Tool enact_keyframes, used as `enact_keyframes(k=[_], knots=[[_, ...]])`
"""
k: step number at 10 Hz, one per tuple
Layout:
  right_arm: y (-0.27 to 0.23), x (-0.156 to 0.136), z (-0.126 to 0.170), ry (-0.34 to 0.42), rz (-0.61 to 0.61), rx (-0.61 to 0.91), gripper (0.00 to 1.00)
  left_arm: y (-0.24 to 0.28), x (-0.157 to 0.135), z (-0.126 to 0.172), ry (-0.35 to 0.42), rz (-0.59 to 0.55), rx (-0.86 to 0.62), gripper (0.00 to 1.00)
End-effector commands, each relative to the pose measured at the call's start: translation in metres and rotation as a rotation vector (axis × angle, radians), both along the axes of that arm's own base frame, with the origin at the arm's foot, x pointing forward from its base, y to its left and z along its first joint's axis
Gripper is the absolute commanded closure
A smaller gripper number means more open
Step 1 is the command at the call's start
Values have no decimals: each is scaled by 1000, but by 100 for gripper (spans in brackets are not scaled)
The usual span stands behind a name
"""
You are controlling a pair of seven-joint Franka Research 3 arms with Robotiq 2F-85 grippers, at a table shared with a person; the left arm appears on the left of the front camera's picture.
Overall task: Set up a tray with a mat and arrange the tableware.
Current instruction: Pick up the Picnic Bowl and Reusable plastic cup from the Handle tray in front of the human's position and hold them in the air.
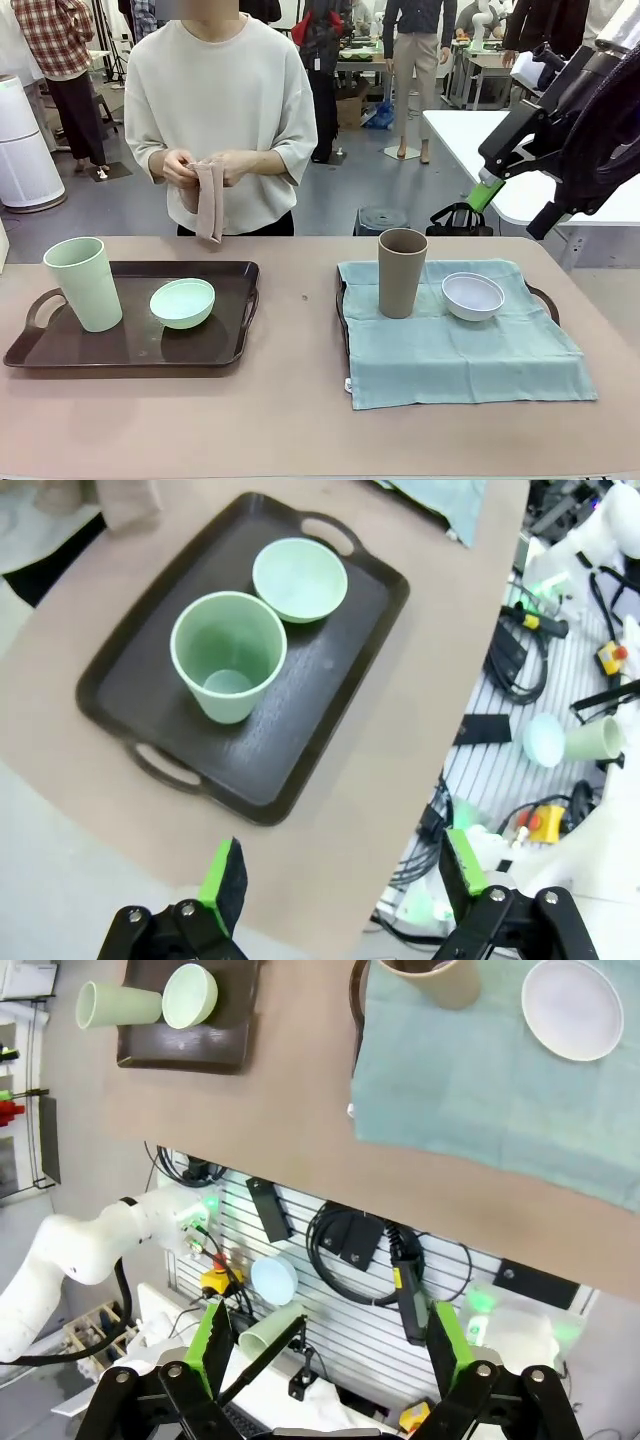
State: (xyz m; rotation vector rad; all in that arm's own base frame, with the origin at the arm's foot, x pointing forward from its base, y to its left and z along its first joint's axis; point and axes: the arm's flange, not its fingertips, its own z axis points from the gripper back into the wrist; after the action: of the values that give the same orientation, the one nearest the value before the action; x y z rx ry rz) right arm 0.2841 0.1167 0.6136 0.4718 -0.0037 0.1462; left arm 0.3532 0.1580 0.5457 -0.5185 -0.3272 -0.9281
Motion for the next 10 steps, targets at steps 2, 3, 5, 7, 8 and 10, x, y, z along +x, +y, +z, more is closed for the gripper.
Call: enact_keyframes(k=[2,3,5,7,8,10], knots=[[0,-2,-9,-56,-92,-24,0,-10,17,-10,-129,-138,-31,0],[43,13,-13,-99,-94,-116,0,-17,42,-16,-209,-215,-52,0],[117,36,-15,-155,-92,-231,0,-14,55,-28,-304,-325,-5,0],[189,66,-16,-161,-96,-311,0,-14,61,-42,-387,-398,-5,0],[219,77,-19,-163,-102,-322,0,-19,63,-49,-437,-402,16,0],[269,94,-31,-142,-92,-334,0,-24,68,-50,-523,-433,-14,0]])
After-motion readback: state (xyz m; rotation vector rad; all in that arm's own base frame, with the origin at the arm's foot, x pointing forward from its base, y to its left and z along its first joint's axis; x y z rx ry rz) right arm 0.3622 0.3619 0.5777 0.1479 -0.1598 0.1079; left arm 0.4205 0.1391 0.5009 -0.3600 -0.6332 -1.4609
